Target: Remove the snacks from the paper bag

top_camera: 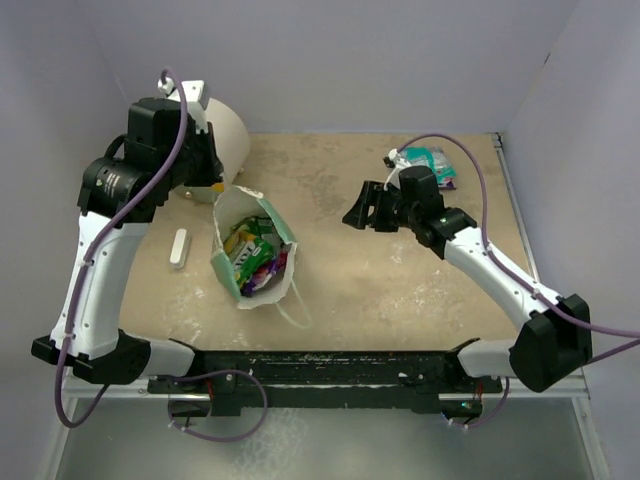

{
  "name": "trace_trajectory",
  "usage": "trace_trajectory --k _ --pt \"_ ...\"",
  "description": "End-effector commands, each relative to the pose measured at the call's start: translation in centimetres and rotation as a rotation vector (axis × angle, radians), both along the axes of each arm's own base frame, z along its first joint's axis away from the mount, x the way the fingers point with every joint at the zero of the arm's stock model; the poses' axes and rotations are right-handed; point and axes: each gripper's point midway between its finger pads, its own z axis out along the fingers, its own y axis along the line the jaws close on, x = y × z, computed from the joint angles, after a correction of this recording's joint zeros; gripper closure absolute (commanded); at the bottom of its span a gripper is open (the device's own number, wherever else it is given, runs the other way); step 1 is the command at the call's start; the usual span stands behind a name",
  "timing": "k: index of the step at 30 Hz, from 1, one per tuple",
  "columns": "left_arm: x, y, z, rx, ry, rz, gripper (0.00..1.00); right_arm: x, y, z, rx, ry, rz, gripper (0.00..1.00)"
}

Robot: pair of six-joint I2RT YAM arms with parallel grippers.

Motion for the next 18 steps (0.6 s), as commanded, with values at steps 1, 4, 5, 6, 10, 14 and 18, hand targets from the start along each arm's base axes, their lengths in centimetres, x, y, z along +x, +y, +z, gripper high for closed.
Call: trace_trajectory --k 1,4,5,6,10,14,18 --pt "0.7 1.5 5.8 0.076 -0.219 -0.015 1.00 -0.3 0.1 2.7 0.008 -0.044 0.025 0.32" --pt "0.5 -0.7 5.5 0.080 -0.232 -0.174 1.00 -0.6 0.0 3.0 -0.009 -0.054 0.048 0.32" --pt "0.3 -1.7 5.2 0.065 -0.228 -0.231 1.00 -0.8 0.0 3.0 -0.008 -0.054 0.059 0.32" --pt "0.0 -2.6 4.6 0.046 -0.216 -0.287 1.00 -1.2 0.0 2.9 -0.005 -0.042 0.066 0.32" --pt "-1.5 -7.2 2.9 -0.133 -0.137 -0.493 1.00 -3.3 0.5 3.2 0.045 -0.024 0.129 0.32" --pt "-2.2 -10.4 0.3 -0.345 -0.006 -0.553 1.00 -4.8 0.4 3.5 0.074 -0.072 0.165 0.31" --pt "-2.6 -11.6 -1.8 -0.500 0.094 -0.507 1.00 -5.5 0.3 3.1 0.079 -0.084 0.191 0.29"
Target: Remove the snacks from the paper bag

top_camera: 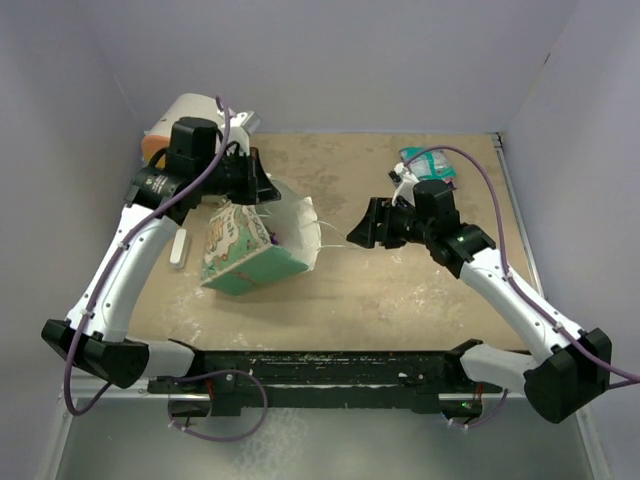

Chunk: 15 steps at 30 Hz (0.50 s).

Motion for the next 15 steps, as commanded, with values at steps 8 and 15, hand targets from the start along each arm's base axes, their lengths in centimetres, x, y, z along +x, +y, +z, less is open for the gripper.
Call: trace_trajectory --k 8,15 --pt "-2.9 -3.0 2.6 -0.314 0.093 -0.041 1.00 -0.1 2.1 -0.2 0.054 -0.124 0.174 0.25" --pt "-3.2 -2.8 2.3 -0.308 0.115 -0.032 1.00 2.1 3.9 -1.5 0.035 -0.142 0.256 0.22"
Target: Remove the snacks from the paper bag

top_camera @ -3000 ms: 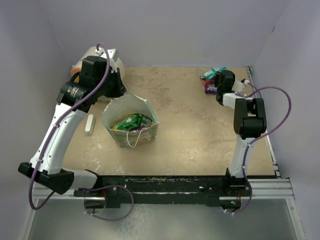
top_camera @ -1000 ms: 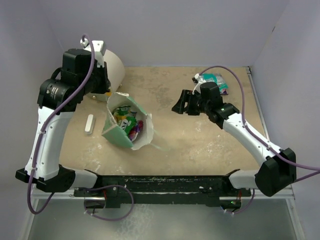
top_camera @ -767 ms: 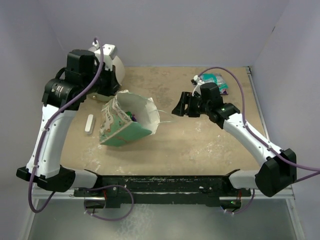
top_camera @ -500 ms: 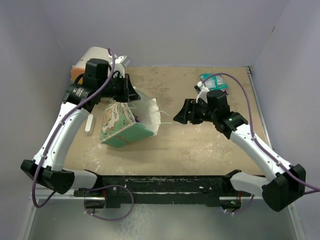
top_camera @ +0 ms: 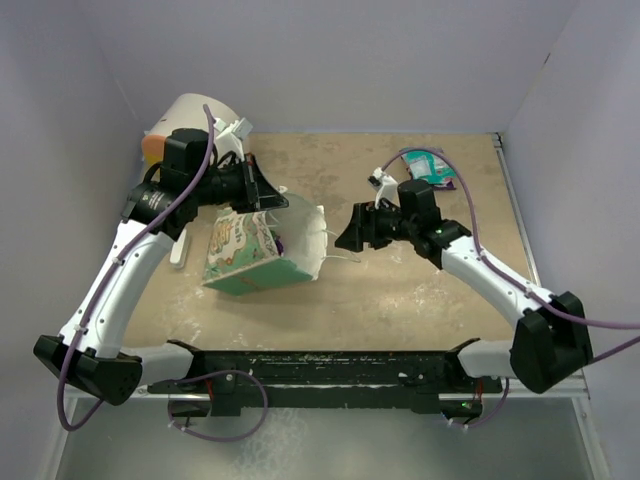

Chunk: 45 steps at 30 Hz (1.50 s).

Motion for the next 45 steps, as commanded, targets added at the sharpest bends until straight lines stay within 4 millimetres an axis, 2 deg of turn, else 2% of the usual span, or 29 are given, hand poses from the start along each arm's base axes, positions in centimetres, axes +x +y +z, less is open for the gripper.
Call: trace_trajectory --k 1,2,6,9,12,13,15,16,23,28,33,40,45 --pt "-0.5 -0.4 2.4 -0.057 -0.049 -0.019 1.00 1.7 1.8 1.0 0.018 -0.096 0.110 0.22" --pt "-0.6 -0.4 2.4 -0.058 -0.050 -0.020 1.00 1.6 1.9 0.2 0.001 -0.078 0.127 0.23" --pt "-0.7 -0.3 2.6 -0.060 -0.055 -0.017 1.00 2.3 2.2 -0.6 -0.025 -0.104 0.171 0.27" --pt "-0.7 -0.1 2.4 -0.048 -0.055 -0.008 1.00 1.6 3.3 -0.6 0.027 -0.062 0.235 0.46" --pt "-0.7 0.2 2.4 -0.030 -0.059 0.006 1.00 1.0 3.9 0.8 0.098 -0.063 0.244 0.65" --pt "-0.5 0.5 2.3 -0.018 -0.057 0.021 1.00 0.6 3.8 0.4 0.109 -0.052 0.236 0.72" --pt "-0.2 1.0 2.1 0.010 -0.047 0.056 1.00 0.2 3.6 0.1 0.123 -0.045 0.223 0.94" --pt "-0.1 1.2 2.0 0.022 -0.044 0.073 0.99 0.0 3.5 0.0 0.128 -0.032 0.209 1.00" --pt "0.3 2.7 1.2 0.093 -0.025 0.153 0.72 -0.1 3.0 0.4 0.150 -0.023 0.144 1.00" --pt "0.1 2.3 0.1 0.101 -0.005 0.116 0.62 0.1 3.2 0.9 0.153 -0.030 0.146 1.00" --pt "-0.6 2.2 0.3 0.096 -0.008 0.092 0.53 0.1 3.3 0.8 0.162 -0.021 0.147 1.00" --pt "-0.6 2.0 0.4 0.080 -0.029 0.079 0.50 0.1 3.3 0.8 0.165 -0.015 0.149 1.00" --pt "0.2 1.8 0.5 0.089 -0.042 0.074 0.57 0.1 3.4 0.9 0.170 -0.018 0.149 1.00"
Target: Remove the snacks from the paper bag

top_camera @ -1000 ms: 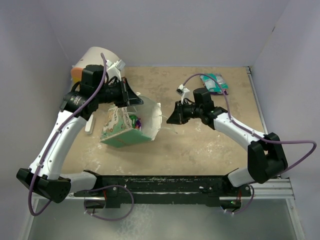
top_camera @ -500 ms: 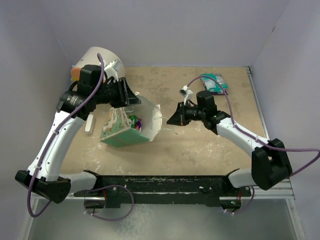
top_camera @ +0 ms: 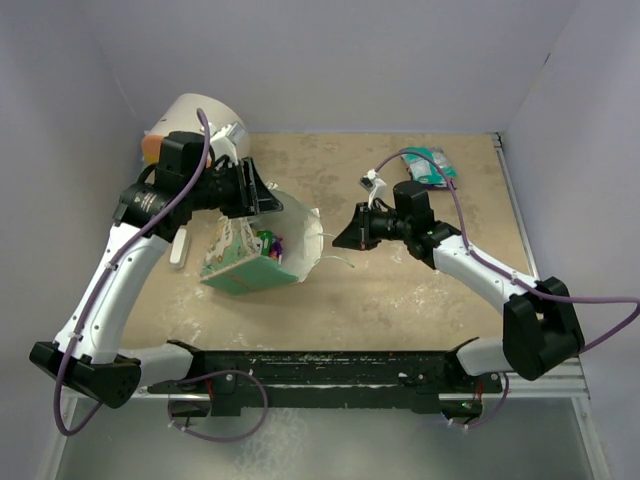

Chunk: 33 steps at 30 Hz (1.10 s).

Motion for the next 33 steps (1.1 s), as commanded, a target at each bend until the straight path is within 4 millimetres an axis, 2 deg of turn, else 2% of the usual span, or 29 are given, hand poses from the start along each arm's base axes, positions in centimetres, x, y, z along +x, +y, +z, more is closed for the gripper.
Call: trace_trajectory --k 1,4,6,7,13,19,25,28,33 --pt "0.8 -0.4 1.6 -0.012 -0.089 -0.031 0.58 0.2 0.4 1.8 0.038 -0.047 0.014 1.00" --pt "1.4 -0.5 1.7 -0.006 -0.111 -0.032 0.63 0.2 0.4 1.7 0.034 -0.042 0.015 1.00" --pt "2.0 -0.4 1.8 0.007 -0.125 -0.017 0.76 0.1 0.3 1.5 0.030 -0.038 0.014 1.00" --pt "2.2 -0.3 2.1 0.012 -0.134 -0.009 0.81 0.0 0.3 1.4 0.027 -0.034 0.013 1.00" --pt "4.1 1.5 5.0 0.101 -0.236 0.079 1.00 -0.6 0.5 0.0 0.017 0.018 0.017 1.00" --pt "5.6 3.6 7.1 0.202 -0.315 0.138 1.00 -1.2 2.3 0.3 0.047 0.033 0.032 1.00" --pt "6.1 6.6 9.1 0.294 -0.394 0.185 1.00 -2.3 5.4 0.8 0.066 0.046 0.081 1.00" --pt "6.1 7.3 9.8 0.354 -0.429 0.156 1.00 -3.4 7.3 1.2 0.087 0.050 0.123 1.00" --pt "5.4 7.5 10.0 0.414 -0.475 0.087 1.00 -5.1 9.8 1.3 0.069 0.048 0.199 1.00"
